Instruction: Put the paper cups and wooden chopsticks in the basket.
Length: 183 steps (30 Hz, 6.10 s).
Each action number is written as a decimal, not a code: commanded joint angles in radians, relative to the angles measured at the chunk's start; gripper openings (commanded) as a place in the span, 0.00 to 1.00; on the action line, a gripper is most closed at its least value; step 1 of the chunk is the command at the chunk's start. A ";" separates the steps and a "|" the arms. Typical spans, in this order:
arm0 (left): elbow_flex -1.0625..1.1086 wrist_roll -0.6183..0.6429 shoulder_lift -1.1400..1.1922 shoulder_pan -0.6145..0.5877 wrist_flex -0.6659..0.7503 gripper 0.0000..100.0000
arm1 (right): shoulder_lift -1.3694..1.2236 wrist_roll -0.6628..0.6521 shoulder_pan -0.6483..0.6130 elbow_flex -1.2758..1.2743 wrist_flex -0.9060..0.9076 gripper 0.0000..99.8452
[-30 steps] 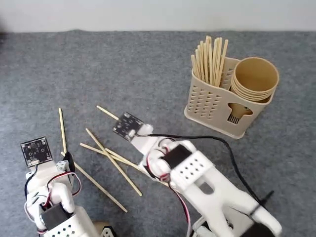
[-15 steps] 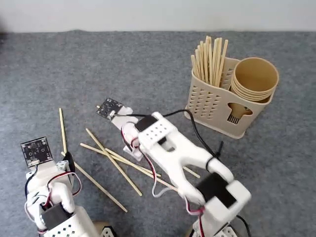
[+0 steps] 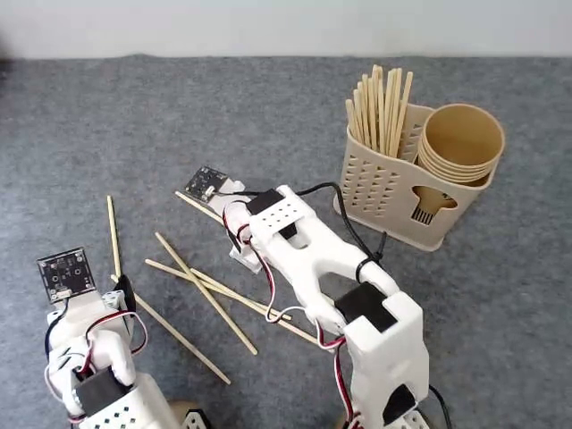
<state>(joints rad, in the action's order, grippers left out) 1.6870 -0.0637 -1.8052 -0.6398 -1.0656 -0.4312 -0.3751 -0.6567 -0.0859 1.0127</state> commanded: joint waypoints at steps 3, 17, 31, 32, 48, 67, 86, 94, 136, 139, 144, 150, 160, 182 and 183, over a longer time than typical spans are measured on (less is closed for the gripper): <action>-0.004 0.003 -0.015 0.000 0.014 0.26 | -0.007 -0.141 0.004 0.049 0.007 0.00; -0.004 0.003 -0.015 0.000 0.014 0.26 | 0.237 -0.152 0.002 0.146 0.266 0.01; -0.004 0.003 -0.015 0.000 0.014 0.26 | 0.786 -0.155 0.019 0.152 0.240 0.01; -0.004 0.003 -0.015 0.000 0.014 0.26 | 0.808 -0.153 0.028 0.152 0.217 0.01; -0.004 0.003 -0.015 0.000 0.014 0.26 | 0.934 -0.048 0.318 0.152 -0.358 0.01; -0.004 0.003 -0.015 -0.002 0.014 0.26 | 0.783 0.180 0.536 -0.034 -0.561 0.01; -0.004 0.003 -0.015 -0.003 0.014 0.26 | 1.015 0.265 0.559 -0.568 -0.694 0.03; -0.004 0.003 -0.015 -0.005 0.014 0.26 | 1.090 0.269 0.555 -0.585 -0.694 0.19; -0.004 0.003 -0.015 -0.005 0.014 0.26 | 0.460 0.189 -0.254 -0.466 -0.186 0.10; -0.004 0.003 -0.015 -0.005 0.014 0.26 | 0.406 0.189 -0.254 -0.440 -0.186 0.10; -0.004 0.003 -0.015 -0.003 0.014 0.26 | 0.317 0.189 -0.249 -0.394 -0.186 0.10; -0.004 0.003 -0.015 -0.003 0.014 0.26 | 0.268 0.161 -0.242 -0.336 -0.131 0.03; -0.004 0.003 -0.015 -0.003 0.014 0.26 | 0.315 0.057 -0.203 -0.330 -0.056 0.01; -0.004 0.003 -0.015 -0.002 0.014 0.26 | 1.199 -0.035 0.047 -0.258 0.105 0.01; -0.004 0.003 -0.015 -0.002 0.014 0.26 | 1.213 -0.035 0.068 -0.233 0.096 0.01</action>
<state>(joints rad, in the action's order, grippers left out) 1.6870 -0.0637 -1.8052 -0.6398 -1.0656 0.7027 -0.3936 -0.6429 -0.4250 1.1416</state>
